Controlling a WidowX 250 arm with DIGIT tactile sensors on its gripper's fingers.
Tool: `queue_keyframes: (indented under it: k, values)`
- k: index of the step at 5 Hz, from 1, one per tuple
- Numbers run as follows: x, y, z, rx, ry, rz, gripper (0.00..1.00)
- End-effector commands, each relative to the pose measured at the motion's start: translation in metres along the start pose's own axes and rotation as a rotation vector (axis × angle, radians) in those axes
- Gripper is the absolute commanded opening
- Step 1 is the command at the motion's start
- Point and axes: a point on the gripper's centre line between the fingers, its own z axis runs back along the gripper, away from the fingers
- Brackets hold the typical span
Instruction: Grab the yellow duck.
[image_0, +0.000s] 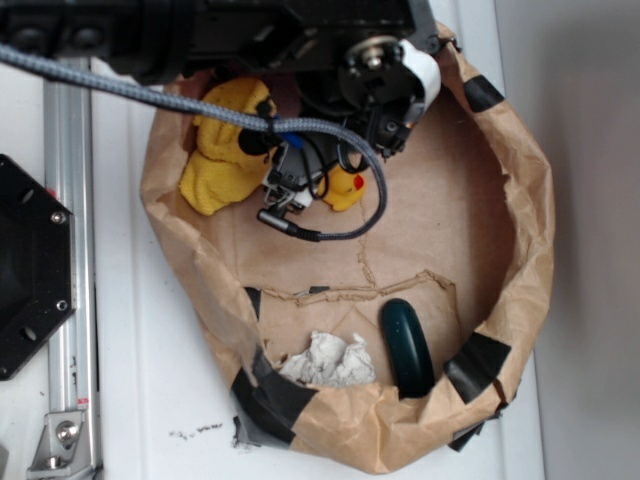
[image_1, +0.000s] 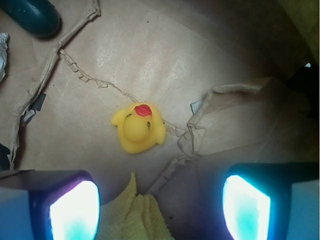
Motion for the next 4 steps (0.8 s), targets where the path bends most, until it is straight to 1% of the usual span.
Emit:
queue_keyframes:
  k: [1, 2, 3, 4]
  values:
    - [0.005, -0.003, 0.009, 0.027, -0.024, -0.015, 1.00]
    - [0.008, 0.002, -0.001, 0.062, -0.067, -0.038, 1.00]
    - [0.011, 0.000, -0.009, 0.092, -0.052, -0.056, 1.00]
    - [0.013, 0.003, -0.017, 0.102, -0.075, -0.055, 1.00]
